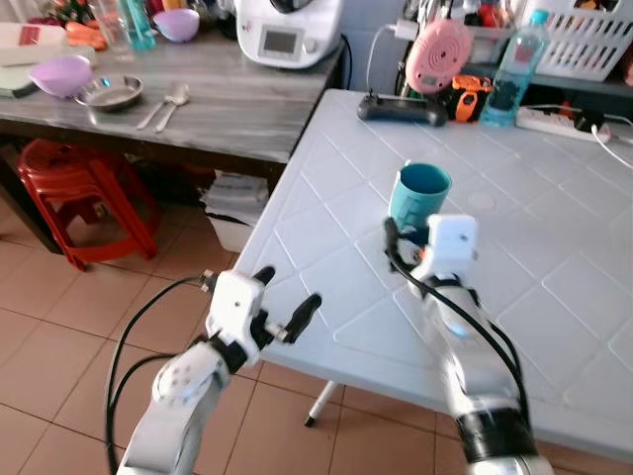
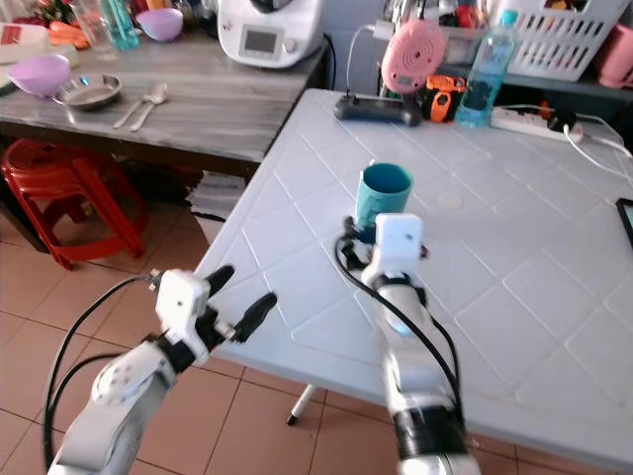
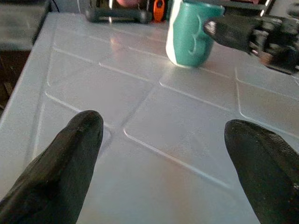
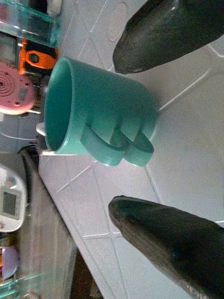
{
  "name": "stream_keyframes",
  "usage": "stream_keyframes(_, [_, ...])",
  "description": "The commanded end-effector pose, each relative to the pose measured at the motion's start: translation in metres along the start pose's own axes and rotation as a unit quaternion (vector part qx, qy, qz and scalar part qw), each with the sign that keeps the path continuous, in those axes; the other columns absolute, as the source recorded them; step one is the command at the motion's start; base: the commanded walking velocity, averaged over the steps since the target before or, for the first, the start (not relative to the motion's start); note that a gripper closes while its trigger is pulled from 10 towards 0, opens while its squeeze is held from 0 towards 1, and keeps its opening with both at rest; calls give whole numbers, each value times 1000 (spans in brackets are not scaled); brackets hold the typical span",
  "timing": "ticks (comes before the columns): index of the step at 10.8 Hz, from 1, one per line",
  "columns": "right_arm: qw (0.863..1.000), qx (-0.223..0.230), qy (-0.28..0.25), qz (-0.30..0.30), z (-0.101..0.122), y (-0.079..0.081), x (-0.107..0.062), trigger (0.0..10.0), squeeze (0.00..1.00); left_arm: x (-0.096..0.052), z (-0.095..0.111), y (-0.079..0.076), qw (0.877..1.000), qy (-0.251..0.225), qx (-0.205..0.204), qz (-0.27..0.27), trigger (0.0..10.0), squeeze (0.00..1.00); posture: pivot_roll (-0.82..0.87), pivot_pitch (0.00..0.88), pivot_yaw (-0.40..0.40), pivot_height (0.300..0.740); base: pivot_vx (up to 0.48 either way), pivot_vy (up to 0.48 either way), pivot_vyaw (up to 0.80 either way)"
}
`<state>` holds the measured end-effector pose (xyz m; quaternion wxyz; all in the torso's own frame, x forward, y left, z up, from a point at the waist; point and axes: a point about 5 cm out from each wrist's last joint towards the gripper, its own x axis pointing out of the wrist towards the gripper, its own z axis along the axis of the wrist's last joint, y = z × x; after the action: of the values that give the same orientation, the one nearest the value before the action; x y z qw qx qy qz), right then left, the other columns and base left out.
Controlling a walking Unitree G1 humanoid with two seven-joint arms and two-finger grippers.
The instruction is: Setting the table
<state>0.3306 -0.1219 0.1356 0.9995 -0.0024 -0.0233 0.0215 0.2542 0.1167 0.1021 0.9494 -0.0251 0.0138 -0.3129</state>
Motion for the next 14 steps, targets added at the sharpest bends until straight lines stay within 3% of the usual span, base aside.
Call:
stream_keyframes(1, [1000,-1,7,7,-3,7,3,10000,0,-3,1,-5,1000,4,-1,-16,10000,0,102,147,-22,740,0,0,0])
stream_keyframes(4, [1000,7,4,-5,3,14,19,10000,0,-9,1,-11,999,16,-5,-40,10000,0,115,172,-19,740,0,0,0])
stream_keyframes(7, [1000,-1,-3,-23,7,0,30,10000,0,-8,13,-13,998,-9,-36,-54,10000,0,115,175,-20,740,0,0,0])
stream_keyframes(14, [996,-19,-38,-72,11,-21,28,10000,0,2,23,-12,998,-34,-23,-50,10000,0,105,152,-12,740,0,0,0])
